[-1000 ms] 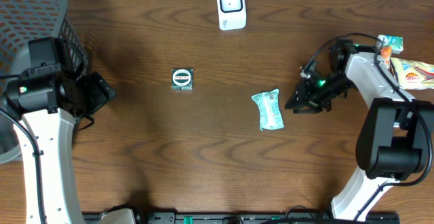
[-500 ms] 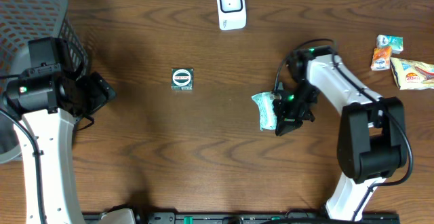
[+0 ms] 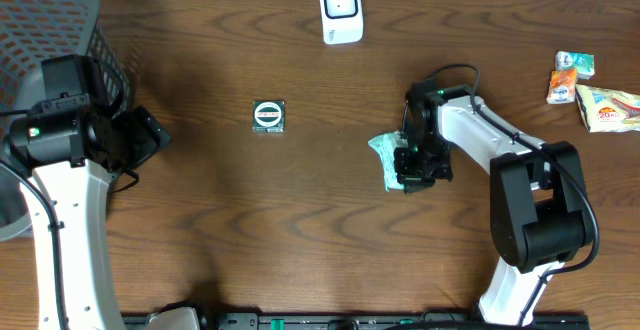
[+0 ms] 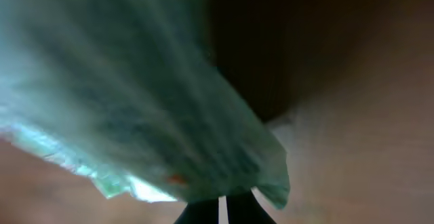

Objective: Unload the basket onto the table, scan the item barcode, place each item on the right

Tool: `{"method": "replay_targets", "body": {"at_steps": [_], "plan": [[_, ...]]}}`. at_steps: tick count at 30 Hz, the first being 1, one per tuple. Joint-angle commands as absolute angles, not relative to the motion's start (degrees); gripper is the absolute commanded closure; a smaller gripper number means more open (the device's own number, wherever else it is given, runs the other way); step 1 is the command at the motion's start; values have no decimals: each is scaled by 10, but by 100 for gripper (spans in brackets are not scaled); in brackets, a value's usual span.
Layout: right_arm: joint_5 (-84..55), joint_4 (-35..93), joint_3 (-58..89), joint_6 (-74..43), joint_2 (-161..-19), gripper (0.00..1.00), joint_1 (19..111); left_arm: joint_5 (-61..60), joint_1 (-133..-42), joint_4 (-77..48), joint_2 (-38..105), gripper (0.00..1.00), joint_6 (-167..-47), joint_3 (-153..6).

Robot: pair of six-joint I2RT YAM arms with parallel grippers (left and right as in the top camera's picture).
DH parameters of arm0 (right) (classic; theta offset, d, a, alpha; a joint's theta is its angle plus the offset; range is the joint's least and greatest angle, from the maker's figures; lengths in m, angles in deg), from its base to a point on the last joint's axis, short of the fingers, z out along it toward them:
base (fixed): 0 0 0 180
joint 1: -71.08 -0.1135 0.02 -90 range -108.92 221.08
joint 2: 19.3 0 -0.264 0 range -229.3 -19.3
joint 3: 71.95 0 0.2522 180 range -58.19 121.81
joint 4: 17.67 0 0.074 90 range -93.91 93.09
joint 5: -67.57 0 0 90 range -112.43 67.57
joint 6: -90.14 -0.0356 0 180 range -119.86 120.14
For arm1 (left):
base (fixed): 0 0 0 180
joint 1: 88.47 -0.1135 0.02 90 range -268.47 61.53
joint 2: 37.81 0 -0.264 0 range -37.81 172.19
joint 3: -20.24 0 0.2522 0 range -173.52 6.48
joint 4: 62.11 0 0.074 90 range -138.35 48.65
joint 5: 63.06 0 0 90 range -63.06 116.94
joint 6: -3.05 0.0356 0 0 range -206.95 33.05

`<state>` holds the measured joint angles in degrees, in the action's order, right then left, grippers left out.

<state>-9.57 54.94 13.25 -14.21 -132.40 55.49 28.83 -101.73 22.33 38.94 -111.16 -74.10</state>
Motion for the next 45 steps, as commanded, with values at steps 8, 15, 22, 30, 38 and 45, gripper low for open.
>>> {"method": "replay_targets", "body": {"at_steps": [8, 15, 22, 30, 38, 45], "plan": [[-155, 433, 164, -221, -1321, 88, 588, 298, -1019, 226, 387, 3, -1115, -740], [-128, 405, 256, -221, -1321, 87, 613, 298, -1019, 226, 387, 3, -1115, -740], [47, 420, 314, -195, -1321, 85, 601, 298, -1019, 226, 387, 2, -1115, -740], [-122, 360, 268, -195, -1322, 74, 527, 298, -1019, 226, 387, 3, -1115, -740], [-292, 244, 214, -195, -1323, 70, 474, 298, -1019, 226, 387, 2, -1115, -740], [-283, 213, 183, -216, -1329, 69, 472, 298, -1019, 226, 387, 2, -1115, -740]]}}
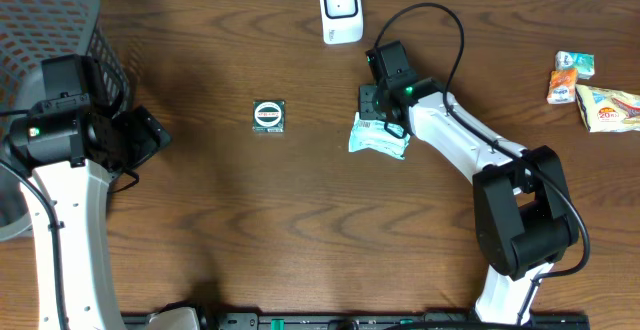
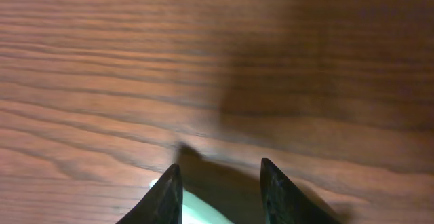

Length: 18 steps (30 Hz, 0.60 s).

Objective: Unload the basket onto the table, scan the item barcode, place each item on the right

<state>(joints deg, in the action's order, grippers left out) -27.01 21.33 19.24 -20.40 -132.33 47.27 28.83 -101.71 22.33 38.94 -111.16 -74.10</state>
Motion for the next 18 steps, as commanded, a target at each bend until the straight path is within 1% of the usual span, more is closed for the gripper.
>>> {"method": "replay_targets", "body": {"at_steps": [1, 4, 7, 13, 18], "plan": [[-264, 217, 183, -211, -1329, 69, 472, 298, -1019, 226, 387, 2, -1115, -740], [-176, 237, 183, -166, -1329, 70, 468, 298, -1019, 226, 387, 2, -1115, -740], [-120, 271, 183, -132, -1329, 67, 462, 298, -1019, 226, 387, 2, -1115, -740], [-113, 349, 183, -81, -1329, 69, 447, 298, -1019, 226, 387, 2, -1115, -740], [-113, 380, 184, -65, -1322, 71, 446, 298, -1019, 226, 387, 3, -1115, -740]]}}
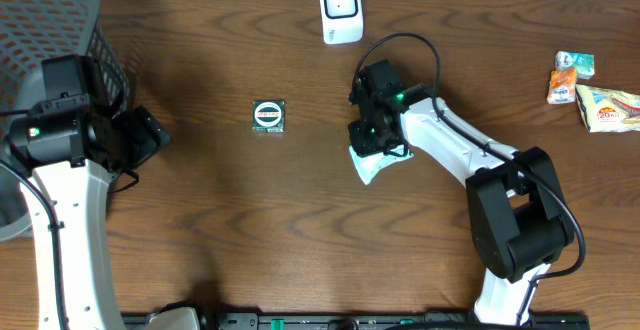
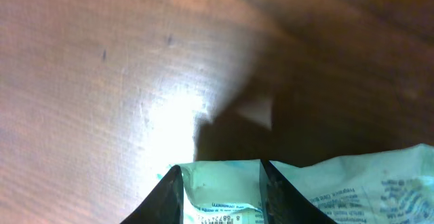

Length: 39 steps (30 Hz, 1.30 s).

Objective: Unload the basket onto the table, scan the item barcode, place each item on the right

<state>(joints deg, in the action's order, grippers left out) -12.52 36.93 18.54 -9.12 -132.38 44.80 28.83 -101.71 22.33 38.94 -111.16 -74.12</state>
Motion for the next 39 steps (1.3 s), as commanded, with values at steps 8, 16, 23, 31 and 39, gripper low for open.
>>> {"method": "replay_targets", "body": {"at_steps": [8, 16, 23, 31, 39], "plan": [[-116, 424, 197, -102, -1258, 46, 454, 298, -1019, 226, 387, 2, -1115, -740], [-110, 465, 197, -242, -1214, 36, 508, 298, -1019, 226, 387, 2, -1115, -740], [-70, 535, 175, -254, -1215, 33, 553, 298, -1019, 226, 387, 2, -1115, -740], [73, 411, 60, -262, -1215, 30, 605, 298, -1019, 226, 387, 2, -1115, -740], [92, 290, -22, -352, -1215, 22, 606, 298, -1019, 226, 387, 2, -1115, -740]]}}
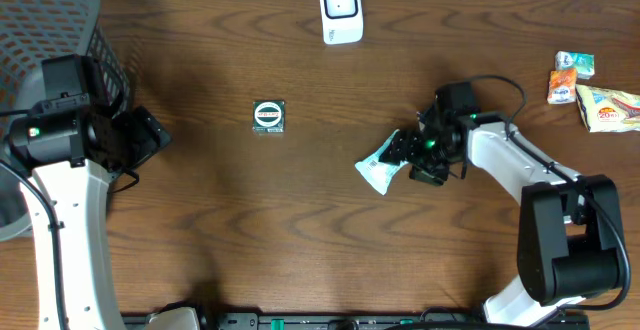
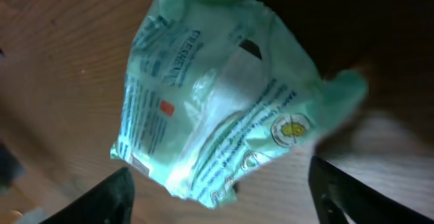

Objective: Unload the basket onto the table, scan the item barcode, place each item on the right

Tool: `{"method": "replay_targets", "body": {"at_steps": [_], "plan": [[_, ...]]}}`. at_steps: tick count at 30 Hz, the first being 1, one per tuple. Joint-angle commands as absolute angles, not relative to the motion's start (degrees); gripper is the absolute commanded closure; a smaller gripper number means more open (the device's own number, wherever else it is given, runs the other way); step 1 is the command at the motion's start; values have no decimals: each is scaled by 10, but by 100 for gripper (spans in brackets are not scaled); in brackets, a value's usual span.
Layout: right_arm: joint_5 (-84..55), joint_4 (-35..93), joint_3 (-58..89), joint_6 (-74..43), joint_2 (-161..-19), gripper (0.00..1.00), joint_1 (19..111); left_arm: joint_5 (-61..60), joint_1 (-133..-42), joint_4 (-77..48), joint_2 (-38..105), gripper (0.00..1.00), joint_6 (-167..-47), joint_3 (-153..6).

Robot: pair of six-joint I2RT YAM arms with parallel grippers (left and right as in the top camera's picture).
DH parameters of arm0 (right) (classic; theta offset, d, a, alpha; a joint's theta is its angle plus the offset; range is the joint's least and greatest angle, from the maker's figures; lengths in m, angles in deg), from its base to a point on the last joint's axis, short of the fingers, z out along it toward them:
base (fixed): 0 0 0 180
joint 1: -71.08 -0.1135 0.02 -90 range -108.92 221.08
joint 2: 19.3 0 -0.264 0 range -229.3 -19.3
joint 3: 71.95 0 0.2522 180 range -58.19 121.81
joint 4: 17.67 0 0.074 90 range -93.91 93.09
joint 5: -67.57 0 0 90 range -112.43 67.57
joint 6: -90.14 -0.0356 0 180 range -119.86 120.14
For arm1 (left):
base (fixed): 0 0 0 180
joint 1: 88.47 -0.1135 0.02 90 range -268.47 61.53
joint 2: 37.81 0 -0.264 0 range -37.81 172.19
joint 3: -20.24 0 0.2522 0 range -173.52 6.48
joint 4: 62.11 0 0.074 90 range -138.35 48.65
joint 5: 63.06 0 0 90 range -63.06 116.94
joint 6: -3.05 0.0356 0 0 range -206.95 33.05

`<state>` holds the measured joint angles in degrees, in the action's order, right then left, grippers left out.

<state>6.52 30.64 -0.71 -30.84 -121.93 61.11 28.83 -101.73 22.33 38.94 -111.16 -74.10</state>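
The pale green packet (image 1: 379, 169) lies on the wooden table, right of centre. In the right wrist view the packet (image 2: 210, 108) shows its printed side, with small text and a white patch. My right gripper (image 1: 414, 158) sits just to the packet's right and stands open. Its dark fingertips (image 2: 112, 197) are wide apart at the lower corners, and nothing is between them. The white scanner (image 1: 340, 10) stands at the table's far edge. My left gripper (image 1: 150, 135) is far off at the left; its jaws are not readable.
A small dark square packet with a round label (image 1: 268, 116) lies left of centre. Snack packets (image 1: 570, 75) (image 1: 608, 108) lie at the far right. A grey mesh basket (image 1: 60, 20) fills the top left corner.
My right gripper was shut on the green packet below the scanner. Now it is open and further right, and the packet lies on the table lower down, free of the fingers.
My right gripper first covered the green packet at the table's middle right. It then had the packet up close below the scanner, and a moment later just left of there. The packet now lies loose on the table with the gripper open beside it. The left arm stayed still.
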Motion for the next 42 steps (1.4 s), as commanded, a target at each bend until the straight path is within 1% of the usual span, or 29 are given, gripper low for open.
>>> {"method": "replay_targets", "body": {"at_steps": [1, 4, 6, 9, 12, 16, 19, 22, 23, 24, 25, 26, 30, 31, 32, 33, 34, 35, 42], "plan": [[92, 277, -29, -358, -1215, 22, 603, 298, -1019, 226, 387, 2, -1115, -740], [61, 250, -50, -387, -1216, 25, 597, 298, -1019, 226, 387, 2, -1115, -740], [30, 238, -64, -408, -1216, 31, 597, 298, -1019, 226, 387, 2, -1115, -740], [15, 189, -91, -414, -1216, 42, 598, 298, -1019, 226, 387, 2, -1115, -740], [15, 126, -119, -414, -1216, 45, 598, 298, -1019, 226, 387, 2, -1115, -740], [15, 80, -142, -414, -1216, 54, 597, 298, -1019, 226, 387, 2, -1115, -740], [15, 62, -149, -403, -1216, 55, 597, 298, -1019, 226, 387, 2, -1115, -740], [15, 52, -149, -386, -1216, 53, 597, 298, -1019, 226, 387, 2, -1115, -740], [16, 50, -149, -383, -1216, 56, 597, 298, -1019, 226, 387, 3, -1115, -740], [15, 49, -149, -383, -1216, 63, 597, 298, -1019, 226, 387, 3, -1115, -740], [16, 49, -149, -375, -1216, 66, 597, 298, -1019, 226, 387, 3, -1115, -740], [16, 49, -149, -366, -1216, 68, 597, 298, -1019, 226, 387, 3, -1115, -740], [15, 57, -152, -344, -1216, 71, 597, 298, -1019, 226, 387, 2, -1115, -740], [15, 57, -154, -341, -1216, 74, 597, 298, -1019, 226, 387, 2, -1115, -740], [16, 57, -156, -338, -1216, 80, 597, 298, -1019, 226, 387, 2, -1115, -740], [17, 57, -156, -334, -1216, 88, 597, 298, -1019, 226, 387, 2, -1115, -740], [19, 59, -156, -331, -1216, 98, 597, 298, -1019, 226, 387, 2, -1115, -740], [22, 59, -156, -331, -1216, 99, 597, 298, -1019, 226, 387, 2, -1115, -740], [92, 58, -147, -332, -1207, 99, 606, 298, -1019, 226, 387, 2, -1115, -740]]}}
